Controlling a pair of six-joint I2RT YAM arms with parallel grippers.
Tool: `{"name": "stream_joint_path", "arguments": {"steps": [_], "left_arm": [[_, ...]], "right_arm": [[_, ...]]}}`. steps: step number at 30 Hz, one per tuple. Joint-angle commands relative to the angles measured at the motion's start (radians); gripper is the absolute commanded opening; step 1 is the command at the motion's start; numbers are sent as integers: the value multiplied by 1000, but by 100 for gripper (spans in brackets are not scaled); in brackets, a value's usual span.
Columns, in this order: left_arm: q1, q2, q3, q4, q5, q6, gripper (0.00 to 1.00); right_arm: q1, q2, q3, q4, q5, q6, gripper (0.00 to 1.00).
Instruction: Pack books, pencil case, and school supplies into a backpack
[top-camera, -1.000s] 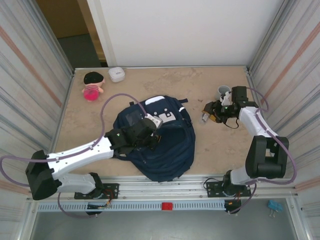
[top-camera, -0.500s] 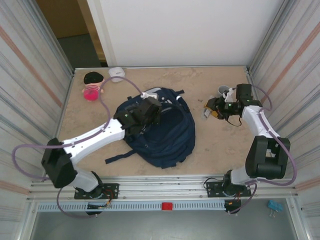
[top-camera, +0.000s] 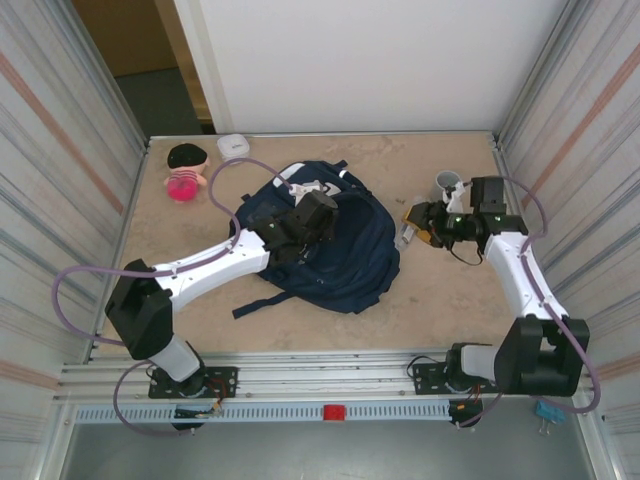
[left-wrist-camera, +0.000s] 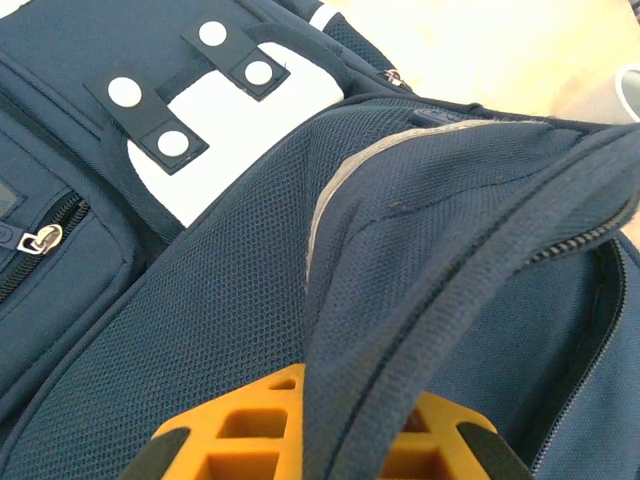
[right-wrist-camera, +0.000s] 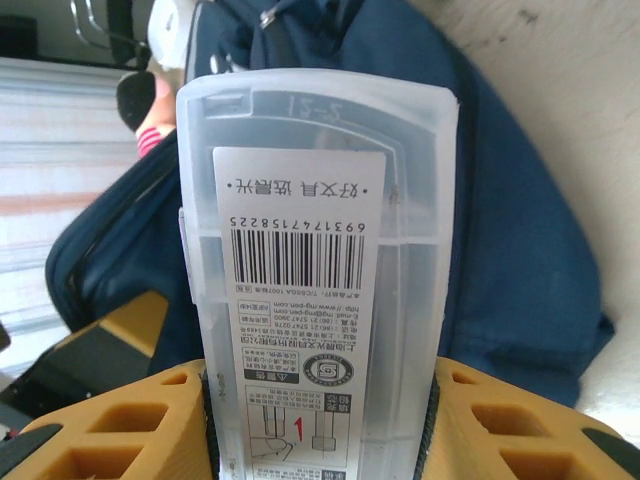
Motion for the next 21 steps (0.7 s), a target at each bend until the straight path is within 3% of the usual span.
{"name": "stream_joint_path", "arguments": {"steps": [1,12,21], "left_arm": [[13,-42,-1,67,18,-45,0],[34,-104,-19,113,56,-29,0],[44,-139,-30,151,86,-11,0]], "right_arm": [[61,-55,-40,73,12,139,41],[308,56,28,230,112,296,41],[377,166,54,365,144,409,42]]}}
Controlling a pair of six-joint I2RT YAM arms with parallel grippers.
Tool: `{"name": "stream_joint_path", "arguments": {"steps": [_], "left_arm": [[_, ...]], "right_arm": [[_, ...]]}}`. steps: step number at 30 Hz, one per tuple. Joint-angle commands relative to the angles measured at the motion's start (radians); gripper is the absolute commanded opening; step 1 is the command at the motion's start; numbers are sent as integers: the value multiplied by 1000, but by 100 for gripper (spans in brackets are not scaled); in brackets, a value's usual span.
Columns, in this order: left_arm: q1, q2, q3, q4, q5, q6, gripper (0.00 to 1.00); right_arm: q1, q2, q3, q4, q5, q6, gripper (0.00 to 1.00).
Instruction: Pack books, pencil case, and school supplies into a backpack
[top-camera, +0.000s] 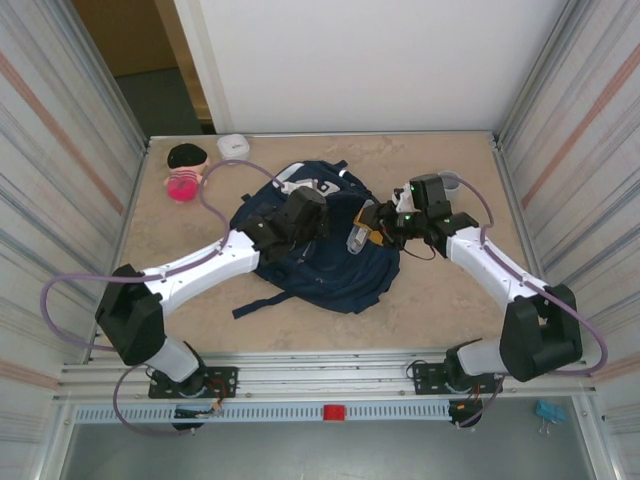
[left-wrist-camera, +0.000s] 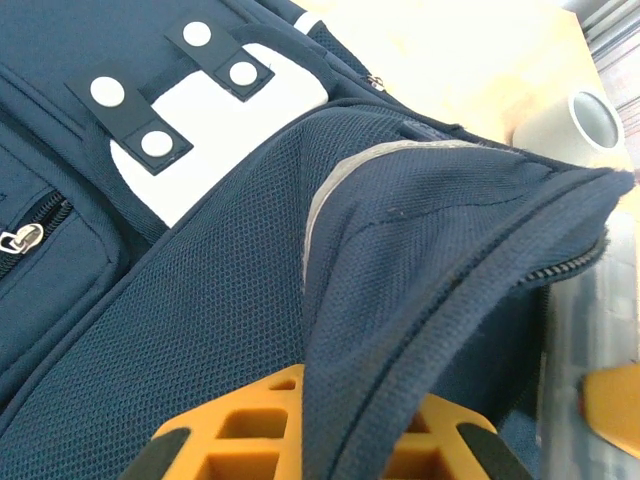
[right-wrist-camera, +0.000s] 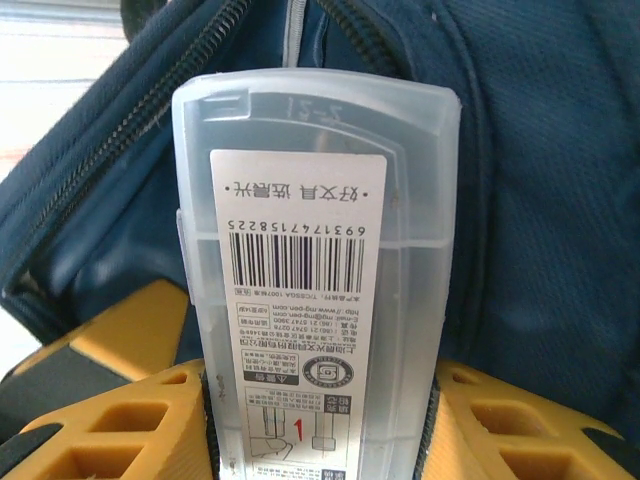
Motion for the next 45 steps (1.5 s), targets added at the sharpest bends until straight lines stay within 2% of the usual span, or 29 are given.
{"name": "stream_joint_path", "arguments": {"steps": [1,3,5,13,17,21,26,30,35,37,39,45], "left_arm": [[4,-82,14,103,-6,0,0],[5,-81,12,108,-2,-1,0],[5,-79,12,111,5,-6,0],[6,-73,8,111,9,-3,0],[5,-66,-9,127,28,18,0],[6,-62,-49,187,107,71,4],[6,-54,-87,222,174,100,7],[8,-43,-102,251,221,126,20],[33,-46,-117,253,321,117,51],[52,-70,-139,239,358,107,57],[59,-110,-173,218,364,118,61],[61,-292,-339,140,341,244,65]], "right_arm": [[20,35,61,67,29,55,44],[23,52,81,61,30,62,54],[24,64,89,64,22,70,58],[18,29,62,73,17,70,61],[8,-26,7,181,1,101,63],[-15,-60,-52,274,-15,153,66],[-29,-53,-106,474,-44,299,69],[-21,-46,-102,485,1,308,72],[-15,8,-72,435,-11,286,71],[-13,20,-72,425,-12,280,71],[-12,26,-71,410,-12,270,70],[-9,24,-58,344,-10,224,68]]}}
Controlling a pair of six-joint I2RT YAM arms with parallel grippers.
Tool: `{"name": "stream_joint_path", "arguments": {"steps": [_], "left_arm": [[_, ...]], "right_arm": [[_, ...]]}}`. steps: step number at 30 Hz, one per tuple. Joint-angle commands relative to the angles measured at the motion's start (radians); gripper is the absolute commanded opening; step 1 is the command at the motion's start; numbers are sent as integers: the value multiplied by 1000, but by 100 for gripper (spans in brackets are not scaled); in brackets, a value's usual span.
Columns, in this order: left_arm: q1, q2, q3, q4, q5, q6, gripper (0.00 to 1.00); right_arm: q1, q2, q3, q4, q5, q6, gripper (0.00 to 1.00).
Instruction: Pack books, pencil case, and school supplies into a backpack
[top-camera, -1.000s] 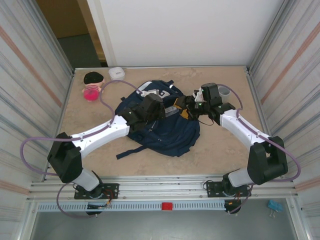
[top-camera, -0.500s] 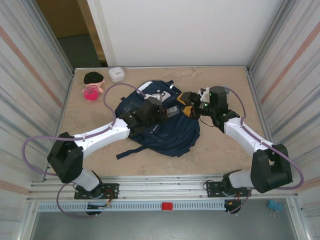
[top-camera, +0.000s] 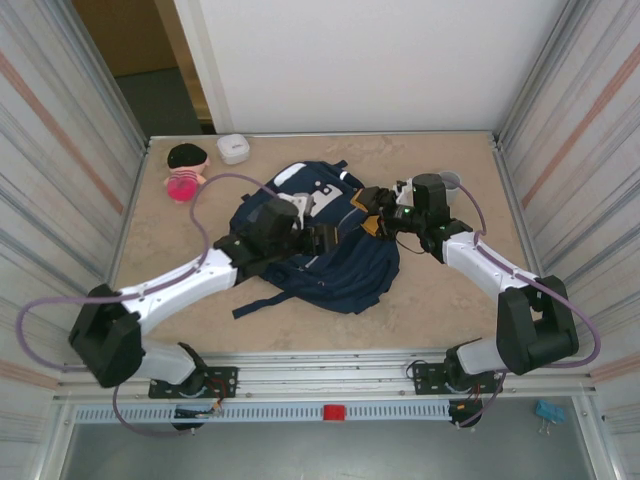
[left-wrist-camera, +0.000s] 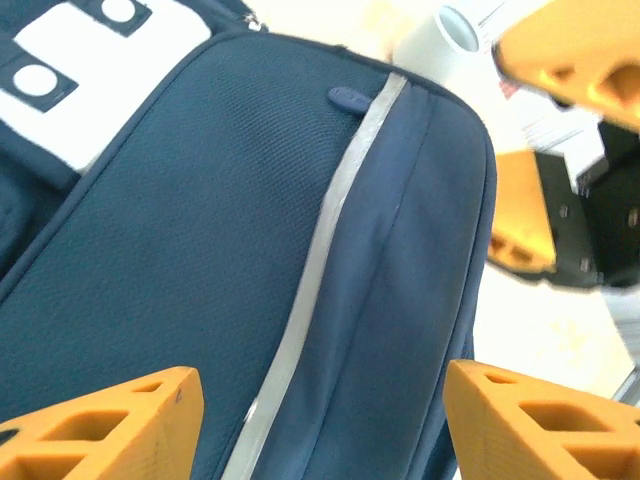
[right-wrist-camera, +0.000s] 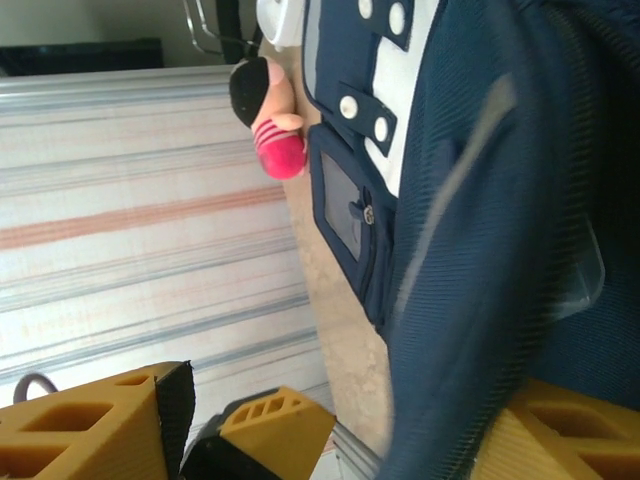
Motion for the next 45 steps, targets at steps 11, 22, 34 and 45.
{"name": "stream_joint_path", "arguments": {"steps": [11,22,34,45], "left_arm": [[2,-303,-386,96,-27,381,75],[6,-128,-360,151,-38,708,75],[8,-106,-421,282,192,756,37],[9,-108,-417,272,183,755,28]], "right_arm": [[16,-2,65,-76,-4,-72,66],[52,21,94,-81,-19,-75,51],[46,14,82,-96,-18,-68,53],[129,-34,-5,-87,57,-34,48]]}}
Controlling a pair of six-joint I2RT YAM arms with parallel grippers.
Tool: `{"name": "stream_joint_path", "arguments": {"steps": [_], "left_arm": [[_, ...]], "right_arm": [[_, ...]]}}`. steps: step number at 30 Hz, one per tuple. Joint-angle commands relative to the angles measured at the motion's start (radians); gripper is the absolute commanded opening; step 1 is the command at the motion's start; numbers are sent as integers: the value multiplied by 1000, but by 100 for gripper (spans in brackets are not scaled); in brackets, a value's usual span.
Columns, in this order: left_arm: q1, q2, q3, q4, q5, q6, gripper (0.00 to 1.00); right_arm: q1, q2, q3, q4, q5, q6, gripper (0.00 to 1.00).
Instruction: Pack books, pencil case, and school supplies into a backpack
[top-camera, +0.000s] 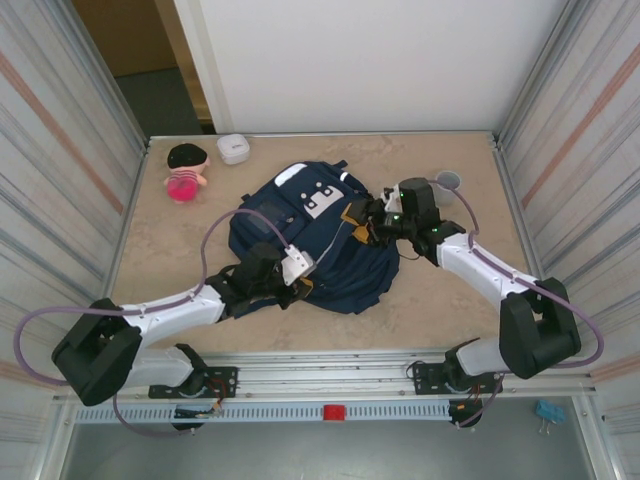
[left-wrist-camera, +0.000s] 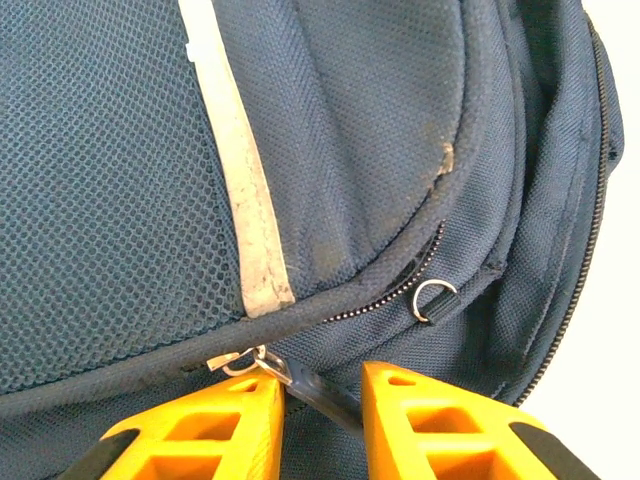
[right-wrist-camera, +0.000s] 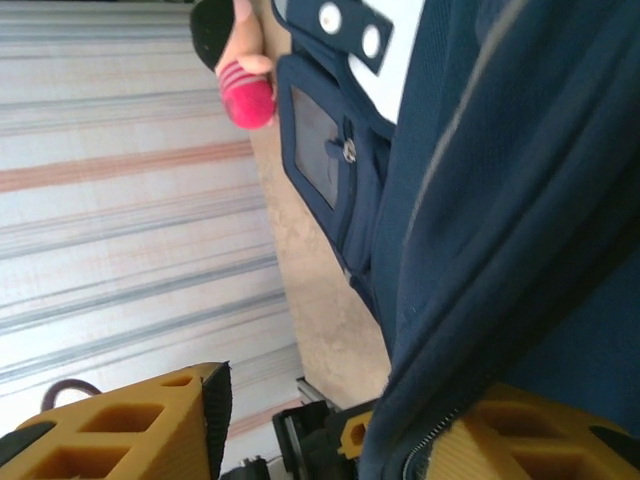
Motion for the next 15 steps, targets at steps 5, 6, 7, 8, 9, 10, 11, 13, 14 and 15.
{"name": "stream_joint_path", "arguments": {"steps": [5,6,7,8,9,10,11,13,14,15], "left_arm": [[14,-121,-20,-26,-52,26,57],[27,-146,-21,-53,-69,41,63],[48,-176,-25,-75,-76,56,67],[91,-205,-39,-57,-38,43,70],[132,-228,-55,-36,22,45,71],[177,-248,-66,-13,74,47,72],[203,-260,-67,-6,97,50,72],[227,-265,-35,-56,128,121,74],[228,-259,-12,-109,129,174,75],[229,-243,18,-174,110,218,76]], "right_arm": [[36,-26,-29,72,80,46,21],[31,-31,-18,70,80,40,20],[24,-35,2,57,74,26,19],[18,-38,24,37,64,5,17],[14,-36,43,17,57,-11,15],[10,-33,64,1,44,-28,13],[8,-30,76,-2,32,-34,11],[-1,-26,92,8,13,-33,9],[-4,-26,97,15,6,-29,8],[-6,-26,99,29,3,-25,7]]}}
